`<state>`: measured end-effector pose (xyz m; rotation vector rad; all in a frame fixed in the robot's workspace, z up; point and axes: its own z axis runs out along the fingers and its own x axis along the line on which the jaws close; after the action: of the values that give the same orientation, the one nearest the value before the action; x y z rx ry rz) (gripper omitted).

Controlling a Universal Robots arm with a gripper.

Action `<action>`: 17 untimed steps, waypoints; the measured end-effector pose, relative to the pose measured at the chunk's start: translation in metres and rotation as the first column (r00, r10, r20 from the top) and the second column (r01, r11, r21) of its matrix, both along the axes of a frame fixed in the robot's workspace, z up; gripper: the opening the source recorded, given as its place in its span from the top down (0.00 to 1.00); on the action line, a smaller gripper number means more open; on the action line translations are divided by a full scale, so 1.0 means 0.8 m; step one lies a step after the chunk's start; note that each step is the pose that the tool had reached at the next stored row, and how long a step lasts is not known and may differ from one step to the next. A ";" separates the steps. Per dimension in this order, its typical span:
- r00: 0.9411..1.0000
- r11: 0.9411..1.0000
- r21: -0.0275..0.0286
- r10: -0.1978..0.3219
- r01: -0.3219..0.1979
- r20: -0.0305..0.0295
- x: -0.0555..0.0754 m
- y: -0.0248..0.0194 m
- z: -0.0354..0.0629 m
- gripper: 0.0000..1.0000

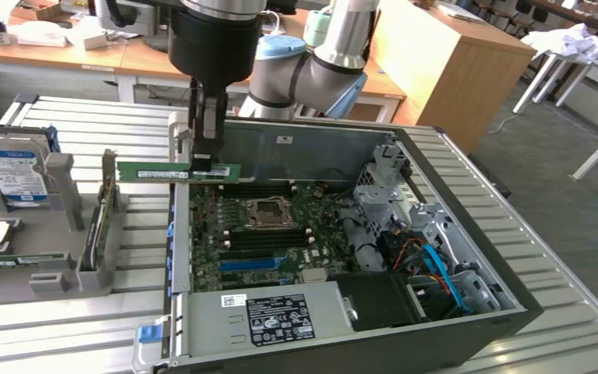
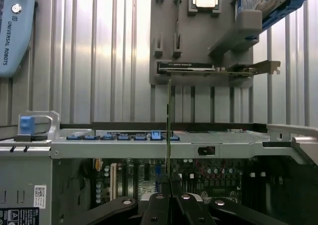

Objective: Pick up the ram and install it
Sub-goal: 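Pick up the ram and move it above insertion slot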

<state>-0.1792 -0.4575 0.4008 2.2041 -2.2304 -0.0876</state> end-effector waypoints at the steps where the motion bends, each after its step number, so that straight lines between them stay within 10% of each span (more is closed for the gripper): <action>1: 1.000 1.000 0.000 0.000 0.000 0.000 0.004 0.0000 0.000 0.88; 17: 1.000 1.000 0.000 0.000 0.000 0.000 0.065 0.0000 0.000 0.88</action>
<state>-0.1275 -0.4575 0.4007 2.2042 -2.2301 -0.0880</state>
